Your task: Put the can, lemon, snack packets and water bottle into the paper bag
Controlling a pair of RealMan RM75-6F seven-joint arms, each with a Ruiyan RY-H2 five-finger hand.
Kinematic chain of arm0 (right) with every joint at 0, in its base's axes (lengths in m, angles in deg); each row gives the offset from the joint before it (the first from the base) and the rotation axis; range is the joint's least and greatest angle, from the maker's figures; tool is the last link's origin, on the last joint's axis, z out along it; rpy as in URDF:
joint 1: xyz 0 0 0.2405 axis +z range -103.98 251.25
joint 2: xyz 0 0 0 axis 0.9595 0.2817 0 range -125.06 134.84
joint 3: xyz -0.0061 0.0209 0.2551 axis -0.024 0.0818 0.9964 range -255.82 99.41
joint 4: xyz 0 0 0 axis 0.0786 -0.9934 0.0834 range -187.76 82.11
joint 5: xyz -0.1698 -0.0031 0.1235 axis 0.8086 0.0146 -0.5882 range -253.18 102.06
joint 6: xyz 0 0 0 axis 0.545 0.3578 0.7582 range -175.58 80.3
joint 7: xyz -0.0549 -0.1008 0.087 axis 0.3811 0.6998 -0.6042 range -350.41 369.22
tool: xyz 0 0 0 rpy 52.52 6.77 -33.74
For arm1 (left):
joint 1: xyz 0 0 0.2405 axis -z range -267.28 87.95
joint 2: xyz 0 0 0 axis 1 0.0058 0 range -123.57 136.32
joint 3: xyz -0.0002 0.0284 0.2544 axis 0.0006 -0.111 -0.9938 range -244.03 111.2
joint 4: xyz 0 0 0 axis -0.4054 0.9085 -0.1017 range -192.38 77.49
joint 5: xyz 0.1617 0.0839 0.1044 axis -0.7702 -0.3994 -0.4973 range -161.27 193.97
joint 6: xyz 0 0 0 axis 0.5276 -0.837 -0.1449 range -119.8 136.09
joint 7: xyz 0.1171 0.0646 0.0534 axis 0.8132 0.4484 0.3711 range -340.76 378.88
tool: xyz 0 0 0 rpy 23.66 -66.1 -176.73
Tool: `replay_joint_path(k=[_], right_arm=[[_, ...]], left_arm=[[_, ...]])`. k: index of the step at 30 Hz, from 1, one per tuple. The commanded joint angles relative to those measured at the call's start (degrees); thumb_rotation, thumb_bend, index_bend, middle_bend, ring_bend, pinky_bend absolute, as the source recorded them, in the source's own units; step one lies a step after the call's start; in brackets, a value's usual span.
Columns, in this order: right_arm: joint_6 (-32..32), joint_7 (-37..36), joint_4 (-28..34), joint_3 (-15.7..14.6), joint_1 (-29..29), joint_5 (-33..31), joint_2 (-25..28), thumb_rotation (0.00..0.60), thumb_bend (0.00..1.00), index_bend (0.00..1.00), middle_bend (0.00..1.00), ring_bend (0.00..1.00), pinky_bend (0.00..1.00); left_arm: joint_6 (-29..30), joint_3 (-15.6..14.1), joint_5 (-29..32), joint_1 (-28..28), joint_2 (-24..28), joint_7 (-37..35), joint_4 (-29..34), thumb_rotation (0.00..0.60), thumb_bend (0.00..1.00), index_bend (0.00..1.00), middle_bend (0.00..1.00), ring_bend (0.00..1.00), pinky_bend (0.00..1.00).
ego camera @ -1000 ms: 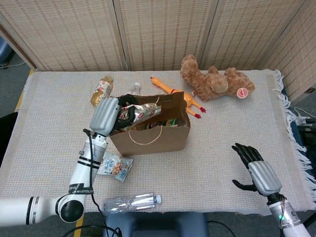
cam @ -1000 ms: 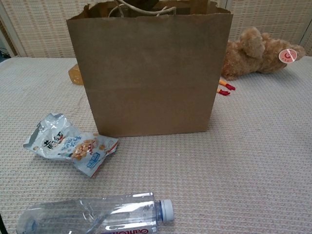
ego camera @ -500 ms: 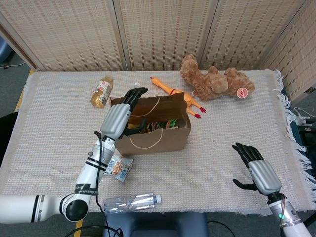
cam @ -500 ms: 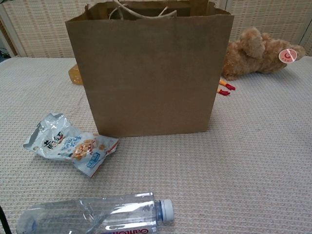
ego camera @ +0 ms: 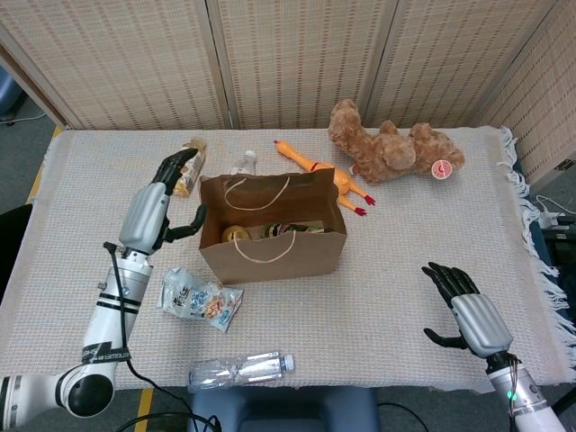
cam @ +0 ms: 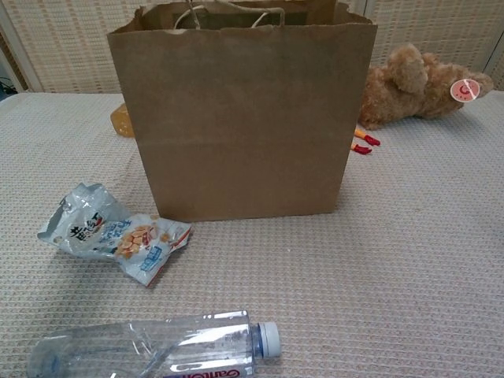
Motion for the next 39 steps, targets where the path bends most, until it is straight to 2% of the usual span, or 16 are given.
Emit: replay_joint_path(k=[1,4,9,14,17,20,25,33,39], right_arm=[[0.39,0.75,0.2,-0.25,-0.14,0.77,-0.22,0.6,0.12,0.03,0.0,0.0,0.0],[0.54,1.46,0.35,-0.32,-0.13,1.25,-0.5,0.6,0.12,0.03,0.0,0.0,0.0],[0.36,2.02,0.13,-0.17,-0.03,0.83,-0.94,0.6,0.12,0.03,0.0,0.0,0.0],[0.05,1.87,0.23,0.08,0.27,0.56,-1.12,0.6,0.12,0.04,0.0,0.0,0.0],[-0.24,2.15,0.26,0.09,0.43,0.41,-1.19,0.6,0.12,0.04,0.0,0.0,0.0],[-0.4,2.44,0.26,0.1,0.51,0.24,-1.32,0.6,0.12,0.04,0.0,0.0,0.0],[-0.49,2.8,0.25,0.17,0.61,0.06,-1.44,0.6,0.12,0.04,0.0,0.0,0.0],[-0.26,2.9,0.18,0.19,0.52,-0.07,-1.55,0.6,0.12,0.04,0.0,0.0,0.0],[-0.36,3.18,0.31,0.4,0.6,-0.66,-1.7,0.6,0.12,0.04,0.0,0.0,0.0]], left_arm=[[1.1,-2.18,-2.61,-5.96,5.46,-4.5,2.18,0.6,0.46,0.05,0.03,0.01,0.18],[0.91,-4.64,-5.94,-10.0,8.55,-7.6,2.41,0.6,0.46,0.05,0.03,0.01,0.18],[-0.93,-11.68,-14.79,-17.32,12.25,-14.56,-0.76,0.6,0.46,0.06,0.03,0.01,0.18],[-2.16,-19.72,-25.92,-23.16,12.33,-21.83,-6.46,0.6,0.46,0.06,0.03,0.01,0.18],[-1.73,-23.56,-32.05,-25.96,12.28,-26.15,-9.82,0.6,0.46,0.06,0.03,0.01,0.18],[-0.29,-26.21,-36.6,-28.12,12.34,-28.4,-13.19,0.6,0.46,0.06,0.03,0.01,0.18],[-0.07,-29.85,-41.68,-29.89,12.53,-28.38,-17.27,0.6,0.46,0.06,0.03,0.01,0.18],[2.18,-34.62,-56.34,-29.18,7.43,-30.92,-30.73,0.6,0.45,0.06,0.03,0.01,0.17],[1.03,-35.56,-62.73,-25.94,3.95,-27.49,-33.49,0.6,0.42,0.06,0.03,0.0,0.17]])
